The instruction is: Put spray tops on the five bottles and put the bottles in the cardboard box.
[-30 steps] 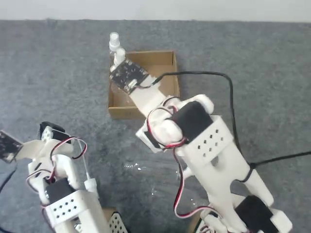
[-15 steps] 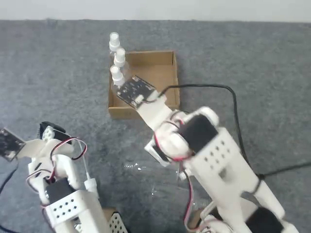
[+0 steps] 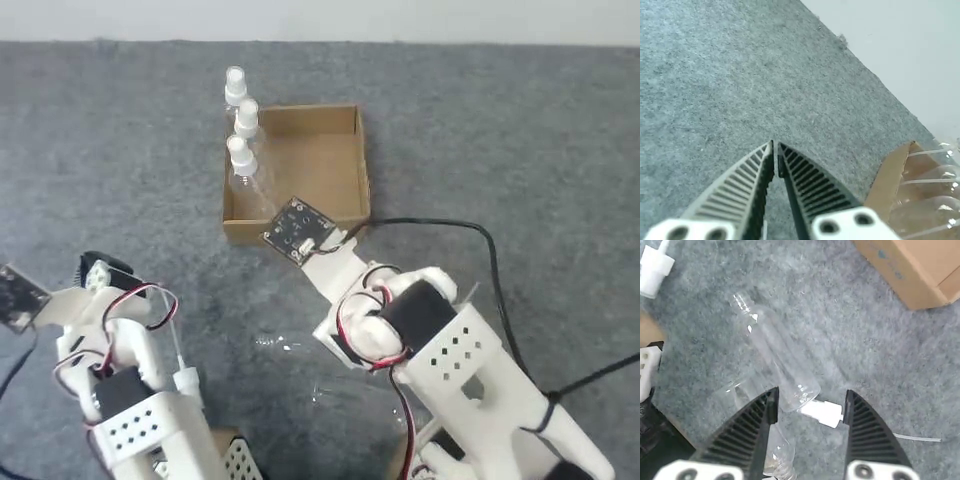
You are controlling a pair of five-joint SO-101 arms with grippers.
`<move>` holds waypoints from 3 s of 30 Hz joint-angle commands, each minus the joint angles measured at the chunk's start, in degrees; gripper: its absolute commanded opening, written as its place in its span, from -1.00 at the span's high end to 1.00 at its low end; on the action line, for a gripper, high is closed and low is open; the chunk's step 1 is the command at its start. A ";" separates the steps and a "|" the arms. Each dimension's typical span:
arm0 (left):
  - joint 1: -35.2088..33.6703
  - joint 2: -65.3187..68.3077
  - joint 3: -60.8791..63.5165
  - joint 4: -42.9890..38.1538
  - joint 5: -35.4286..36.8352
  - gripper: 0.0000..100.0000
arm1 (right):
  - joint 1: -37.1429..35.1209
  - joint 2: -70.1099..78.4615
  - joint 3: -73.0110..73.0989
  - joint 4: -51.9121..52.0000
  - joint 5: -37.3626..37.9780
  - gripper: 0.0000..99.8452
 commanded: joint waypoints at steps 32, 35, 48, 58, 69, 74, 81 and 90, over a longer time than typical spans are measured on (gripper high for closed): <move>0.09 -0.79 -0.75 -2.02 -0.53 0.97 | -12.97 22.02 9.41 -21.58 0.88 0.33; 0.09 -0.79 -0.75 -2.02 -0.62 0.97 | -12.88 24.13 9.41 -21.76 3.60 0.33; 0.09 -0.79 -0.75 -2.02 -0.62 0.97 | -5.05 25.80 9.49 -23.60 4.57 0.74; 0.09 -0.79 -0.75 -2.02 -0.62 0.97 | 1.36 21.41 9.23 -21.85 4.57 0.80; 0.09 -0.79 -0.75 -2.02 -0.62 0.97 | 4.18 18.59 9.49 -18.77 4.04 0.53; 0.09 -0.79 -0.75 -2.02 -0.62 0.97 | 4.18 18.59 8.97 -18.59 4.04 0.49; 0.09 -0.79 -0.75 -2.02 -0.62 0.97 | 3.21 19.56 4.84 -18.42 4.48 0.49; 0.09 -0.79 -0.75 -2.02 -0.62 0.97 | 3.30 33.71 -4.66 -18.15 4.66 0.49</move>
